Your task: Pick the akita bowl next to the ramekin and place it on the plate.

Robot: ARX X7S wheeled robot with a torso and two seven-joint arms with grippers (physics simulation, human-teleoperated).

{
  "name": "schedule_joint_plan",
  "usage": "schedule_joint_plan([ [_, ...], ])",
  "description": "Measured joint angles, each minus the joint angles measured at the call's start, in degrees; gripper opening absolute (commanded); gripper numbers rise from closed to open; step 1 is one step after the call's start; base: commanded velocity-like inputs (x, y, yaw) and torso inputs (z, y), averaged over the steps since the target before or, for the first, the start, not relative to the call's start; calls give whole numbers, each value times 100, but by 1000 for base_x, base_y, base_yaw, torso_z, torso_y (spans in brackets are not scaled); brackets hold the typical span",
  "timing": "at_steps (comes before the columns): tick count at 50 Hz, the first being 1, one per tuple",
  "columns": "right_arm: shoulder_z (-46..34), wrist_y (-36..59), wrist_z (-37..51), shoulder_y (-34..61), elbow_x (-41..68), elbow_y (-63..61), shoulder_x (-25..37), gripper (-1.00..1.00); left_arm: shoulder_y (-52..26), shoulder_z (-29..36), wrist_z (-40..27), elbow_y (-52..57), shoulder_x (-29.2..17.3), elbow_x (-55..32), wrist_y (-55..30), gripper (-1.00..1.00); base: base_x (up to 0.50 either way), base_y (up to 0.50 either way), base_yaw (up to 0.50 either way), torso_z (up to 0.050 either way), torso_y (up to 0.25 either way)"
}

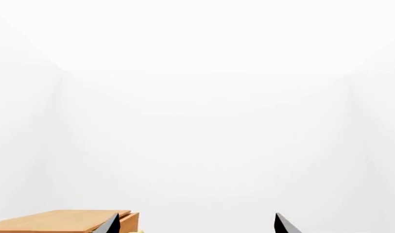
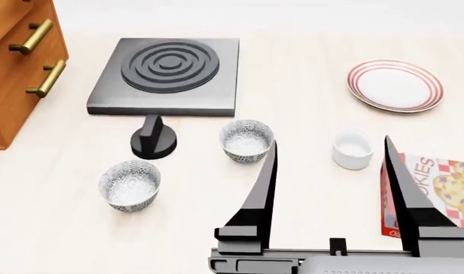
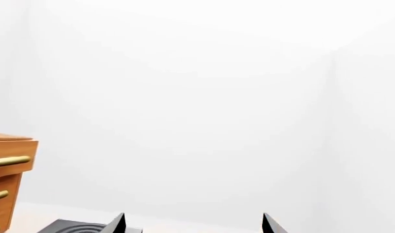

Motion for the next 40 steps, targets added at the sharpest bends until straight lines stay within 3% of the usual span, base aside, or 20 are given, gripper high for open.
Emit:
schedule_joint_plan([
  [40,12,-26,7,-36,37,-4,-1,100,-235,370,-223,-32,-191,4,201,100,245,0,0,0,0],
])
